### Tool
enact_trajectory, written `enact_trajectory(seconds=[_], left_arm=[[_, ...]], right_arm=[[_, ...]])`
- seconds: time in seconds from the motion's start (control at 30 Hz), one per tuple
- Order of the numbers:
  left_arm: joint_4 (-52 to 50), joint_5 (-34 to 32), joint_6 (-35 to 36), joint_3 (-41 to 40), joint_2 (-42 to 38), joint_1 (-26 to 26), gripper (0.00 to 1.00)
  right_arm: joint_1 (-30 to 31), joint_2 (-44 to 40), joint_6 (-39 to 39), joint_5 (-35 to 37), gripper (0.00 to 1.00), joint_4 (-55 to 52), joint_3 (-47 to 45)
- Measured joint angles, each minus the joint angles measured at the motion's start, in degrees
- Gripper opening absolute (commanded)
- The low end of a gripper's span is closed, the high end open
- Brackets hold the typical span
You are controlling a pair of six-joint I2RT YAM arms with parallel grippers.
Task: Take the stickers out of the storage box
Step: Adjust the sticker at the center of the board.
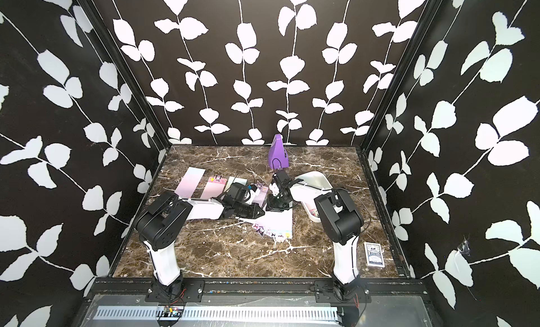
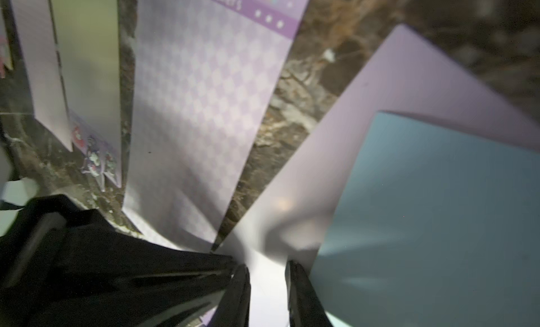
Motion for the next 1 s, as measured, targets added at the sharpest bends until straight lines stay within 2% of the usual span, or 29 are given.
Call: enact_trajectory(seconds=[0.4,0.67,1.0], left_arm=[[0.0,-0.2,0.0,0.0,0.0,0.0,0.12],[0.0,-0.4,-0.1,0.0,0.0,0.0,0.1],[0.5,-0.6,-0.3,-0.4,0.0,0.0,0.09]], right_arm=[[-4.1,-5.6,-3.1,4.0,0.27,-5.9,-3.3],[-2.3,-5.6,-2.6,3.2,0.27,-5.7,-2.7],[-0.3,1.8,-2.5,2.0,0.27,-4.5,5.9]])
